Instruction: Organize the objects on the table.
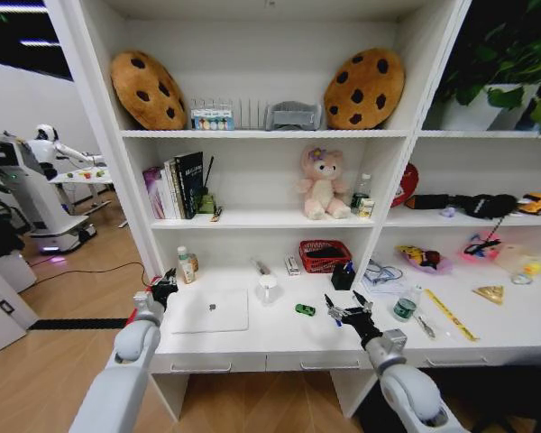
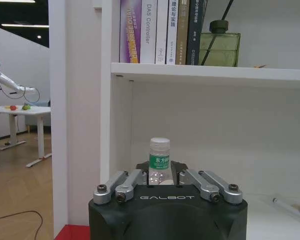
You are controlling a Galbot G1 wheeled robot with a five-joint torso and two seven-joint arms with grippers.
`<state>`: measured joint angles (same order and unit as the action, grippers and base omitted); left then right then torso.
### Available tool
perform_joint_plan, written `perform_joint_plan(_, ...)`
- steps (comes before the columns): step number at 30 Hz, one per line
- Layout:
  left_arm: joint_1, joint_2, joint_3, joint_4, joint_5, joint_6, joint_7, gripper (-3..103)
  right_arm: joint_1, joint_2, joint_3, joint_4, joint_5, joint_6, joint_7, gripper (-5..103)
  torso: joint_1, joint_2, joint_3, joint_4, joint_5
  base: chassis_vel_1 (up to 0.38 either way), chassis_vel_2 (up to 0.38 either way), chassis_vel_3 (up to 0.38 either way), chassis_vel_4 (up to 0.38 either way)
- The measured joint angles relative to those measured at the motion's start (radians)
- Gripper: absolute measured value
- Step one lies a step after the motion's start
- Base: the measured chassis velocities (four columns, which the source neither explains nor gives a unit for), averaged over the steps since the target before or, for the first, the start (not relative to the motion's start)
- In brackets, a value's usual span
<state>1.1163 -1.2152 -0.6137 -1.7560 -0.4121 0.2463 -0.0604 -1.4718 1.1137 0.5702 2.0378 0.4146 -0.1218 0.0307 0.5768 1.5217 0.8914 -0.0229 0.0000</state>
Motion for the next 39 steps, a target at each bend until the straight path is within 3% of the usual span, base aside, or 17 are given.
perform_joint_plan(1,0.000,0.000,0.000,0.000,0.000,0.000,0.000,22,0.000,0.000,0.000,0.000,0.000,0.000,0.000,100,0.000,0.000,0.000,0.0000,0.0000,0.000,0.000,0.000,0.000)
perform_joint_plan(2,0.015,0.004,-0.010,-0.018,-0.016,0.000,0.016,32,-0.006,0.001,0.002,0.005,0.000,0.000,0.001,100,0.000,0.000,0.000,0.0001,0.0001,0.000,0.000,0.000,0.000)
perform_joint_plan(3,0.015,0.004,-0.010,-0.018,-0.016,0.000,0.016,32,-0.006,0.001,0.002,0.005,0.000,0.000,0.001,100,0.000,0.000,0.000,0.0001,0.0001,0.000,0.000,0.000,0.000)
perform_joint_plan(8,0.072,0.028,-0.027,-0.103,-0.048,-0.015,0.085,54,-0.031,0.017,0.016,0.021,-0.012,0.001,0.004,100,0.000,0.000,0.000,-0.0003,0.0000,0.000,0.000,0.000,0.000)
perform_joint_plan(9,0.072,0.028,-0.027,-0.103,-0.048,-0.015,0.085,54,-0.031,0.017,0.016,0.021,-0.012,0.001,0.004,100,0.000,0.000,0.000,-0.0003,0.0000,0.000,0.000,0.000,0.000)
perform_joint_plan(15,0.203,0.064,-0.094,-0.212,-0.052,-0.017,0.160,81,-0.048,0.040,0.022,0.042,-0.022,0.001,0.012,100,0.000,0.000,0.000,0.0000,0.0000,0.000,0.000,0.000,0.000)
perform_joint_plan(16,0.203,0.064,-0.094,-0.212,-0.052,-0.017,0.160,81,-0.048,0.040,0.022,0.042,-0.022,0.001,0.012,100,0.000,0.000,0.000,0.0000,0.0000,0.000,0.000,0.000,0.000)
perform_joint_plan(19,0.306,0.074,-0.147,-0.273,-0.056,-0.035,0.172,96,-0.058,0.046,0.024,0.051,-0.026,0.001,0.012,100,0.000,0.000,0.000,0.0002,-0.0001,0.000,0.000,0.000,0.000)
perform_joint_plan(27,0.434,0.029,-0.187,-0.390,-0.033,-0.051,0.162,100,-0.068,0.048,0.030,0.066,-0.026,0.001,0.013,100,0.000,0.000,0.000,0.0000,0.0000,0.000,0.000,0.000,0.000)
perform_joint_plan(33,0.468,0.010,-0.188,-0.443,-0.031,-0.040,0.150,100,-0.080,0.058,0.039,0.079,-0.026,0.002,0.017,100,0.000,0.000,0.000,-0.0003,0.0001,0.000,0.000,0.000,0.000)
perform_joint_plan(39,0.470,0.005,-0.187,-0.453,-0.020,-0.028,0.097,100,-0.086,0.076,0.040,0.085,-0.034,0.004,0.017,100,0.000,0.000,0.000,-0.0002,0.0001,0.000,0.000,0.000,0.000)
